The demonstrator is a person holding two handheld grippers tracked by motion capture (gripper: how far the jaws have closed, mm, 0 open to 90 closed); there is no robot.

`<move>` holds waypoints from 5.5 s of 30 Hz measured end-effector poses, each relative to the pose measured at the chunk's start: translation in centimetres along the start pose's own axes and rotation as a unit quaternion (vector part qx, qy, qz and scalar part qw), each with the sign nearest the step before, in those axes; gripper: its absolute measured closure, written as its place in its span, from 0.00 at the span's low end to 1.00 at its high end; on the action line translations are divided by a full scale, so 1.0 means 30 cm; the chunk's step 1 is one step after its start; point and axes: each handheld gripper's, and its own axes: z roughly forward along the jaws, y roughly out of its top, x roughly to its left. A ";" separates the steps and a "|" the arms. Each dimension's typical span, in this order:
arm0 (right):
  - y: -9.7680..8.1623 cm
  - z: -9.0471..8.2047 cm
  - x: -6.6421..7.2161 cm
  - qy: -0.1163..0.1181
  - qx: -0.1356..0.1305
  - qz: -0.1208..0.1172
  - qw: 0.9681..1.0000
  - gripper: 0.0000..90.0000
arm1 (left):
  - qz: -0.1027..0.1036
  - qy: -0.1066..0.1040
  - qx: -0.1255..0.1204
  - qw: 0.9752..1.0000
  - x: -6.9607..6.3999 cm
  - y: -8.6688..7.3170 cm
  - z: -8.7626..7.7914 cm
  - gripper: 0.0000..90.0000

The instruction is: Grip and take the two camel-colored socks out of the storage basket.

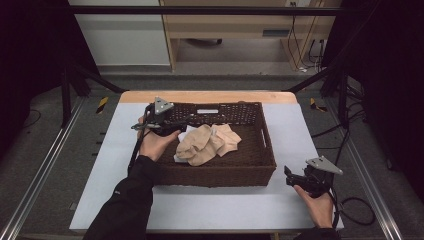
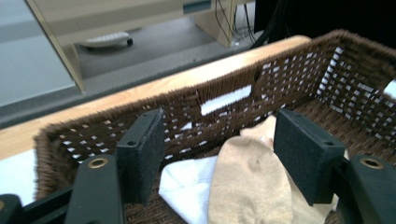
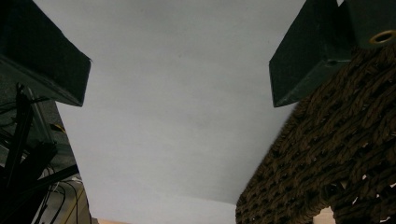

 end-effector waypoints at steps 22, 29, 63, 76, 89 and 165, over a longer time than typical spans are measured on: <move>-0.002 0.005 0.002 0.000 0.006 -0.002 1.000 0.07 | -0.010 -0.026 0.087 0.996 -0.027 -0.148 0.129 0.41; -0.002 0.007 0.004 0.001 0.009 -0.003 1.000 0.07 | -0.008 -0.044 0.103 0.994 -0.054 -0.165 0.133 0.44; -0.003 0.010 0.005 0.000 0.013 -0.002 1.000 0.07 | 0.026 -0.077 0.166 0.983 -0.082 -0.182 0.151 0.96; -0.003 0.009 0.003 0.000 0.013 -0.002 1.000 0.07 | 0.020 -0.075 0.083 0.993 -0.061 -0.146 0.095 0.98; -0.002 0.005 0.001 -0.002 0.010 0.000 1.000 0.07 | 0.002 -0.073 -0.021 0.997 -0.027 -0.020 -0.029 0.98; -0.010 -0.008 0.008 -0.001 0.010 -0.005 1.000 0.08 | -0.108 0.052 -0.004 0.993 0.378 -0.435 -0.395 0.98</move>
